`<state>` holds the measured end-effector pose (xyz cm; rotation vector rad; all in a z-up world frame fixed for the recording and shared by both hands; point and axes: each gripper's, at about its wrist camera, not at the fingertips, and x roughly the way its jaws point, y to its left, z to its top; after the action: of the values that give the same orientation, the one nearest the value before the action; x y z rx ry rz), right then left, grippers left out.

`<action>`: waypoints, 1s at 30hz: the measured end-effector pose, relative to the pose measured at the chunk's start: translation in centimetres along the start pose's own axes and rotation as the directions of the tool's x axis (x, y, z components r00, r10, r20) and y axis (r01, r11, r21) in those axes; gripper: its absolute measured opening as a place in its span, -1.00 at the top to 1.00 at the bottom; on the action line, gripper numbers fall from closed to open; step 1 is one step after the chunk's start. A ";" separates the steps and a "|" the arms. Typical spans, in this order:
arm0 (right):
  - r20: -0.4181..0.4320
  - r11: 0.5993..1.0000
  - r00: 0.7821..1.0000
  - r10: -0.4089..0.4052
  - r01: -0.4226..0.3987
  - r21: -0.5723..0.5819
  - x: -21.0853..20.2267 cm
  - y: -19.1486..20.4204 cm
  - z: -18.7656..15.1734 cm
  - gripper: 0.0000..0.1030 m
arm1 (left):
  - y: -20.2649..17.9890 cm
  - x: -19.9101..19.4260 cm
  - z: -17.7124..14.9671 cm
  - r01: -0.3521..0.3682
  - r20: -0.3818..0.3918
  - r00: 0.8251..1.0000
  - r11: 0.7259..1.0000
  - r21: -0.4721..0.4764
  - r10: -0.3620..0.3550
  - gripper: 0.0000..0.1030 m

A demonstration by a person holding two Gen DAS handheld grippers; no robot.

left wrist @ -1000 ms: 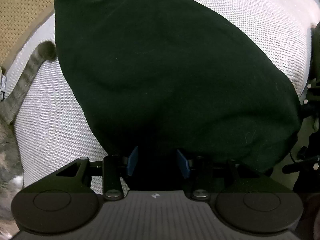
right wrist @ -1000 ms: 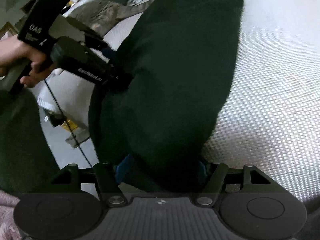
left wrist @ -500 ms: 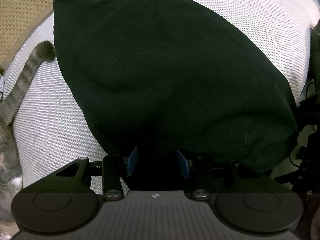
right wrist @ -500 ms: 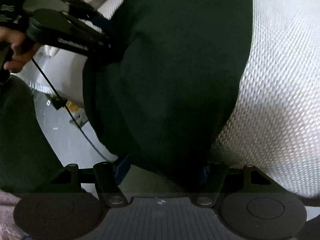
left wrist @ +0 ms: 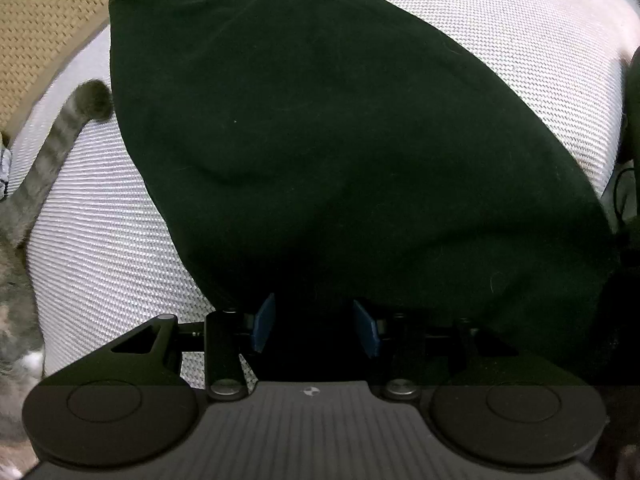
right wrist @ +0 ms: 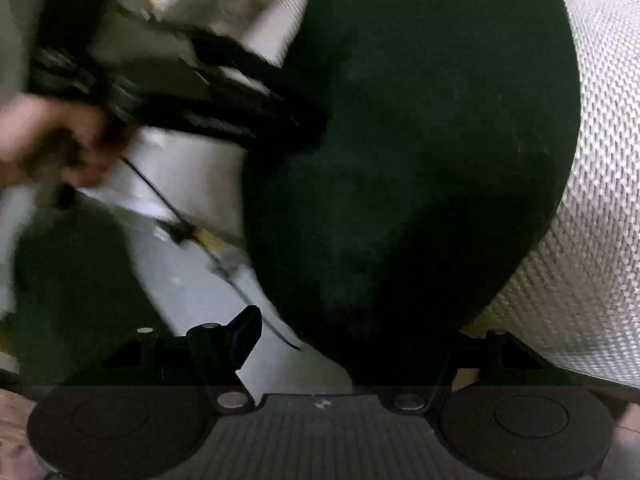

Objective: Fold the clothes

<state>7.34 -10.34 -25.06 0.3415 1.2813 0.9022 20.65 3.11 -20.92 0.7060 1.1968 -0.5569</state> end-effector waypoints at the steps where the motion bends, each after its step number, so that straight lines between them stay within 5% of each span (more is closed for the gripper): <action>1: 0.022 0.999 0.999 0.023 -0.024 0.027 -0.5 -0.3 0.0 -0.36 | 0.0 -0.1 0.0 0.001 -0.001 1.000 1.000 0.002 -0.001 0.07; 5: 0.031 0.990 0.997 -0.077 0.073 0.123 0.2 -1.5 0.2 -0.24 | -0.1 -0.4 -0.2 0.003 0.002 1.000 1.000 0.007 -0.003 0.07; 10: -0.005 0.987 0.997 -0.082 0.082 0.137 1.1 -1.9 0.3 -0.22 | -0.2 -1.0 -1.0 -0.003 0.019 1.000 1.000 -0.001 0.003 0.07; 14: 0.002 0.981 0.994 -0.107 0.105 0.162 0.7 -2.3 0.9 0.38 | -0.3 -1.5 -1.2 -0.008 0.018 1.000 1.000 0.006 0.008 0.07; 18: 0.069 0.996 0.997 -0.030 0.024 0.089 -0.6 -1.2 0.7 0.66 | -0.4 -2.2 -2.1 -0.006 0.052 0.999 1.000 0.026 0.004 0.07; 23: 0.131 0.998 0.991 0.024 -0.031 0.052 -2.4 -0.5 -0.1 0.73 | 0.1 -3.9 -3.6 0.010 0.110 0.994 1.000 0.027 -0.013 0.06; 27: 0.202 0.992 0.974 0.105 -0.116 0.047 -4.1 0.1 0.8 0.75 | 1.8 -4.7 -3.4 0.025 0.133 0.990 0.996 0.088 -0.037 0.05; 30: 0.266 0.976 0.946 0.186 -0.209 0.061 -5.6 0.5 1.8 0.75 | -1.5 -9.3 -6.3 0.001 0.192 0.980 0.979 0.201 -0.040 -0.08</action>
<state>8.71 -13.69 -20.45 0.6467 1.0585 0.9368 13.00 6.99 -13.53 0.7907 0.9737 -0.7548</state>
